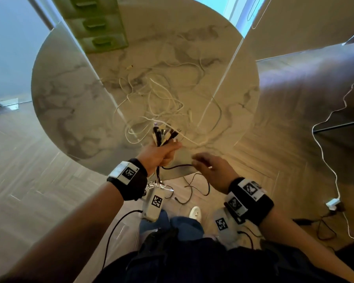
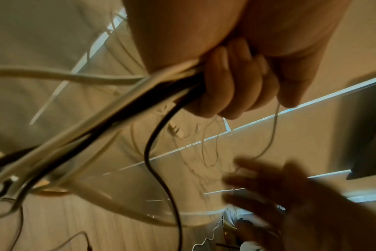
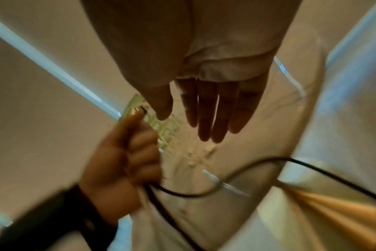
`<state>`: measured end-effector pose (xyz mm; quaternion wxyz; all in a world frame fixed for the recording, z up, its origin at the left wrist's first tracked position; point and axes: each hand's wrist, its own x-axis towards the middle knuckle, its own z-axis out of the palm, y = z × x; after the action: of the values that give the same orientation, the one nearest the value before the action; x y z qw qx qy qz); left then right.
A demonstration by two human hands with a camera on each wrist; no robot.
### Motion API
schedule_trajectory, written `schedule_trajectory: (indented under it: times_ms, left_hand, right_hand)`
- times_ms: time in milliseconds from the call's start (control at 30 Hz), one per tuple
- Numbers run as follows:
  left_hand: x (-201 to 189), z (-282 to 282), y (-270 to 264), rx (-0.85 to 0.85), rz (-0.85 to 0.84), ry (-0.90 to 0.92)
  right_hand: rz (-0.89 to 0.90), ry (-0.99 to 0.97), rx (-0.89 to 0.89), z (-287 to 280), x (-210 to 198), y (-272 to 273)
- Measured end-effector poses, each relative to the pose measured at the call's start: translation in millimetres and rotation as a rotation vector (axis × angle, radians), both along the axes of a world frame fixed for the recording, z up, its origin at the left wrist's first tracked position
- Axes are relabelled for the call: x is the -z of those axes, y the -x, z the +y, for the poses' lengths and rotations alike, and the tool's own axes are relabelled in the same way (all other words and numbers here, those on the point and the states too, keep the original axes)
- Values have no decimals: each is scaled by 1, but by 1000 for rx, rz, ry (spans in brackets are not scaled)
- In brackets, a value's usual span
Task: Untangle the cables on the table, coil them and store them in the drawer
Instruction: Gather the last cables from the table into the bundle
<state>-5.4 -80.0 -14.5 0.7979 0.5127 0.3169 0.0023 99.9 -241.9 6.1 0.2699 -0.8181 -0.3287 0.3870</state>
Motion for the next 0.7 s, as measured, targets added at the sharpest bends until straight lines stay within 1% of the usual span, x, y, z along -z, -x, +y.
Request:
schedule_trajectory:
  times_ms: [67, 100, 167, 233, 333, 367, 467, 500, 600, 633, 700]
  left_hand:
    - [-2, -12, 1, -5, -2, -41]
    - [-5, -16, 1, -20, 3, -57]
    - [-9, -24, -2, -76, 10, -72]
    - [-11, -28, -4, -114, 17, -77]
    - [-18, -34, -1, -121, 2, -117]
    - [-20, -35, 0, -118, -6, -146]
    - [-28, -44, 6, -71, 9, -264]
    - [-29, -46, 7, -53, 17, -296]
    - [-34, -50, 11, -70, 49, -272]
    - [-36, -51, 12, -66, 56, -267]
    - [-42, -53, 12, 3, 17, -312]
  right_hand:
    - [192, -176, 97, 18, -17, -1]
    - [261, -214, 111, 28, -22, -2]
    - [333, -214, 112, 45, -25, -7]
    - [355, -174, 101, 60, -21, -13]
    - [246, -167, -16, 67, -25, -16]
    - [269, -194, -45, 65, -28, -15]
    - [426, -222, -87, 56, -40, -2]
    - [413, -255, -116, 53, -40, 2]
    - [143, -327, -259, 49, -42, 7]
    - [103, -334, -276, 50, -44, 7]
    - [141, -376, -314, 49, -52, 7]
